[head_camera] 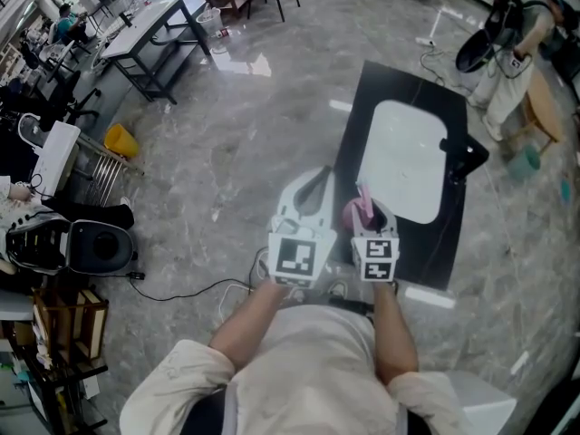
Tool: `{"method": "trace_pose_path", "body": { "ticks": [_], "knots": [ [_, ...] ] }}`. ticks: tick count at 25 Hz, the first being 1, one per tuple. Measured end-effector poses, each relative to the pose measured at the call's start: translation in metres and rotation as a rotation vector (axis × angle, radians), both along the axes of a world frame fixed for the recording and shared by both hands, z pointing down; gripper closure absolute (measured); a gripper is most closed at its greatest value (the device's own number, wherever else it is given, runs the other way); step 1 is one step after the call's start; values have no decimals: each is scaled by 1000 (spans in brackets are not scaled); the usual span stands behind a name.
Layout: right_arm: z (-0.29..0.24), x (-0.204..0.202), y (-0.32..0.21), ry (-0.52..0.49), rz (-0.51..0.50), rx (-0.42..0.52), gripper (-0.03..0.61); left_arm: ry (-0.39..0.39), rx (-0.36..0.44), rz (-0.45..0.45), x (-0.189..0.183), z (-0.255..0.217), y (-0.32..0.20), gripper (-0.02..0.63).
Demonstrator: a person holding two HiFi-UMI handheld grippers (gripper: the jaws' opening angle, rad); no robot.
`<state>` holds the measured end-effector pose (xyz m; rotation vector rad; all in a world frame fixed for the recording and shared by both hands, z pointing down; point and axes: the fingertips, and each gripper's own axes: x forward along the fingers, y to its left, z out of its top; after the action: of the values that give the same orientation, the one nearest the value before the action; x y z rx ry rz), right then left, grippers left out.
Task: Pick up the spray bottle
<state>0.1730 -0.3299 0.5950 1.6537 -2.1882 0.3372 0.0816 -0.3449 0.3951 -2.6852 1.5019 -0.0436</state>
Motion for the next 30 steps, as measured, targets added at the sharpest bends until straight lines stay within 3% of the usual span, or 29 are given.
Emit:
{"method": "trace_pose_path", "body": {
  "ticks": [15, 30],
  "knots": [
    [-28, 6, 5, -20, 46, 57, 428, -13, 8, 11, -1, -1, 7, 612],
    [-142, 22, 8, -13, 109, 287, 428, -6, 4, 37, 6, -2, 8, 612]
  ]
}}
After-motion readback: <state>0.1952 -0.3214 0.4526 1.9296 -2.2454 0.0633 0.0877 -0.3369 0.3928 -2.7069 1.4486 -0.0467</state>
